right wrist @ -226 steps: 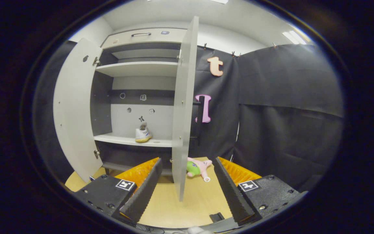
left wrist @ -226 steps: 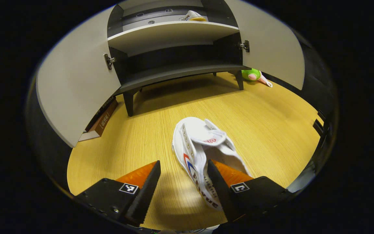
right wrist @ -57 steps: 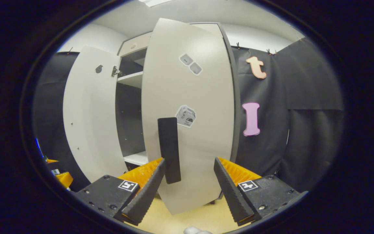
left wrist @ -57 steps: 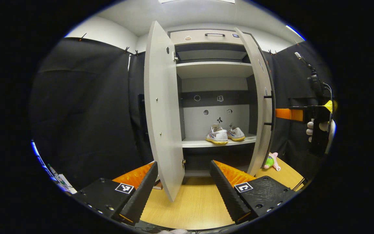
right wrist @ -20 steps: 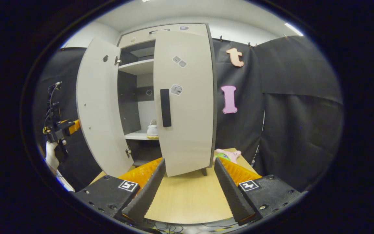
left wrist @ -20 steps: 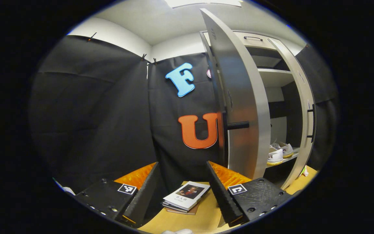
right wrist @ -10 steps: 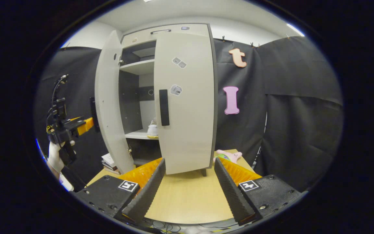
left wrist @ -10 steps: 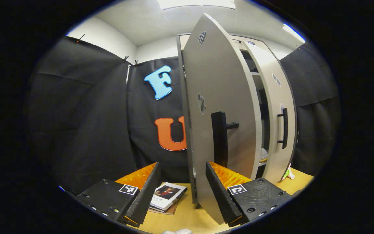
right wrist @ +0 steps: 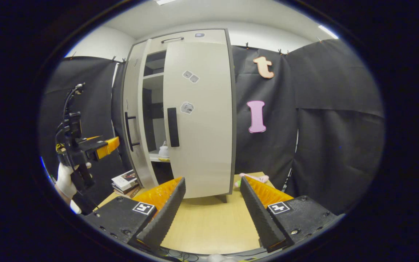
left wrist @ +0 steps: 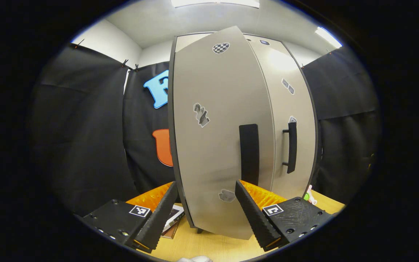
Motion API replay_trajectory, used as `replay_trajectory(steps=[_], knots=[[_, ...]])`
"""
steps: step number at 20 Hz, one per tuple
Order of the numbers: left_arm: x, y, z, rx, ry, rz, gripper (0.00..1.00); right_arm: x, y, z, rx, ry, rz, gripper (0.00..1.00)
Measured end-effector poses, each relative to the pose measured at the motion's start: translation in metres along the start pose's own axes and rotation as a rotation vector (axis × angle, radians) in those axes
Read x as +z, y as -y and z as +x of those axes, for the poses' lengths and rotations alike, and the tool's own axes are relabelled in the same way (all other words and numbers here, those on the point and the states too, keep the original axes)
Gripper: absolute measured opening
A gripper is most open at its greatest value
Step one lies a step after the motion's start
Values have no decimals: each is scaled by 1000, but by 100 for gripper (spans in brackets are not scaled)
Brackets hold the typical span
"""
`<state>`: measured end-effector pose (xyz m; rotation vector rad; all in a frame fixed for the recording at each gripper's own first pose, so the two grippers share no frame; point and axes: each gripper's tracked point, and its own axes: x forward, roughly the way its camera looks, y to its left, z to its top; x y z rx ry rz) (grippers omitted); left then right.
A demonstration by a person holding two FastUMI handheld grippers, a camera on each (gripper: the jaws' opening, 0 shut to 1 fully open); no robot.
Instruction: Grab one shoe with the right hand and put it into the shoe cabinet, grab the other shoe with the left hand and put it into the shoe cabinet; then close the right door with the right hand and the left door with the left hand.
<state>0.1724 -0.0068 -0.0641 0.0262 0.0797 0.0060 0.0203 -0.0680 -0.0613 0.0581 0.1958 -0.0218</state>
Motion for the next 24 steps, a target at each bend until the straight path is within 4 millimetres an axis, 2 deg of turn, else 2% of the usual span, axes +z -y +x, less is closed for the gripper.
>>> replay_trajectory(steps=[1, 2, 4, 7, 9, 10, 12, 13, 17, 18, 22, 24], knots=[[-1, 5, -3, -3, -9, 4, 96, 1, 0, 2, 10, 0, 1, 98], [-1, 6, -6, 1, -10, 12, 100, 3, -1, 5, 18, -2, 0, 98], [0, 10, -16, 8, -10, 7, 96, 6, -2, 4, 18, 6, -7, 98], [3, 25, -36, -19, -8, -30, 96, 13, 0, 3, 3, 39, -20, 98], [4, 28, -52, -24, -9, -10, 100, 16, -3, 4, 9, 48, -17, 98], [5, 29, -60, -24, -6, -6, 96, 15, -5, 4, 18, 50, -14, 98], [10, 27, -75, -17, 9, -5, 100, 15, -7, 5, 21, 53, -10, 98], [8, 27, -82, -8, 4, -2, 96, 15, -7, 4, 18, 51, -9, 98], [4, 26, -111, -7, -6, 1, 96, 15, -15, -2, 25, 58, -5, 98], [3, 25, -118, -10, -7, -2, 100, 15, -18, -5, 25, 59, -2, 98], [3, 25, -137, -27, -12, -11, 100, 14, -30, -10, 40, 67, -13, 98], [2, 21, -142, -16, -13, 1, 96, 16, -35, -11, 44, 73, -21, 98]])
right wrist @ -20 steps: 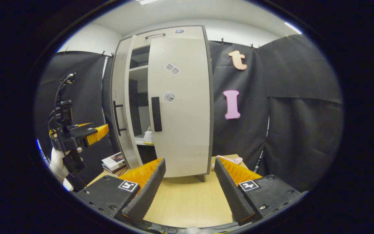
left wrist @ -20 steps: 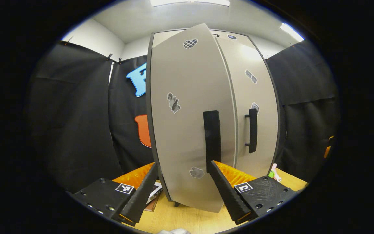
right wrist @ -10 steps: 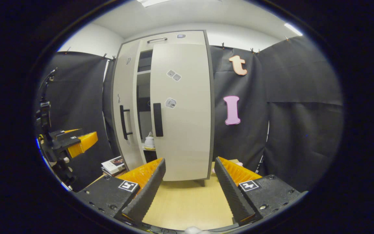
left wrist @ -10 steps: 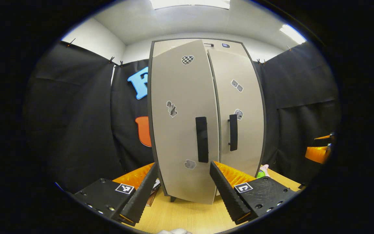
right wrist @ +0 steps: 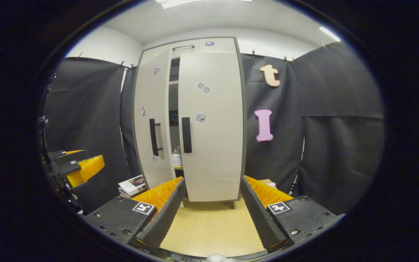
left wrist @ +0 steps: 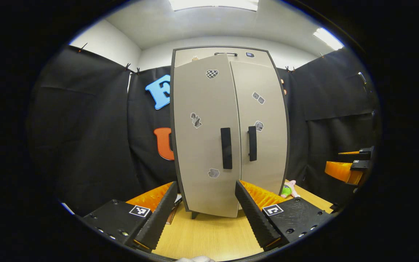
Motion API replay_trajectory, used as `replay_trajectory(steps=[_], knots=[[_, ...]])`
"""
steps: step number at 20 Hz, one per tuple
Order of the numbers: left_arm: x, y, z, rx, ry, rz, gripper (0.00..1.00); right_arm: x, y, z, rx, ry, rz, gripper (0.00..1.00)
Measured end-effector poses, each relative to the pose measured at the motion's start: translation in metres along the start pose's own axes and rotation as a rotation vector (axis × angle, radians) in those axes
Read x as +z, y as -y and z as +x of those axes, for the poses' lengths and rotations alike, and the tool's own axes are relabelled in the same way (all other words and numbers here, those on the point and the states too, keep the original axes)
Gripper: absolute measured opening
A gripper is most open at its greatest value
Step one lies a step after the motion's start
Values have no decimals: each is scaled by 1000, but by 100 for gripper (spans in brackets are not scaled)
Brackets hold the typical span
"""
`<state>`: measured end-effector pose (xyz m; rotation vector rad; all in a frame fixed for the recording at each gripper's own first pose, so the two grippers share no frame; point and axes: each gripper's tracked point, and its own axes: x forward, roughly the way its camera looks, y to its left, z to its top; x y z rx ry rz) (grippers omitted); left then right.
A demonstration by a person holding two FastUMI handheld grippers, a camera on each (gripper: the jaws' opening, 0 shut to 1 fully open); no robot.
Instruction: Grab one shoe with the right hand and put it into the shoe cabinet, grab the other shoe with the left hand and put it into the shoe cabinet; then close the right door with the right hand and the left door with the left hand.
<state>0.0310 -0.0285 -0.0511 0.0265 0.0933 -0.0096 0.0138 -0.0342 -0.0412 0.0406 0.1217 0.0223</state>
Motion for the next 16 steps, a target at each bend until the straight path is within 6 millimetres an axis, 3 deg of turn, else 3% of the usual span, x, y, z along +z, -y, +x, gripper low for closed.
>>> replay_trajectory(steps=[3, 6, 7, 11, 15, 16], knots=[[-7, -1, -7, 1, -13, -9, 100, -2, -2, -2, -2, 2, -3, 98], [-13, -6, -8, 15, -26, -13, 96, -4, -1, -2, -6, -6, -2, 96], [-14, -7, -8, 17, -29, -14, 100, -4, 0, -2, -7, -8, -1, 98], [-14, -13, -5, 31, -28, -14, 96, -3, 0, -1, -11, -11, -2, 98], [-13, -17, -4, 36, -24, -8, 100, -3, 0, -2, -13, -10, -5, 98], [-14, -17, -4, 36, -24, -7, 96, -3, 1, -2, -15, -8, -5, 98]])
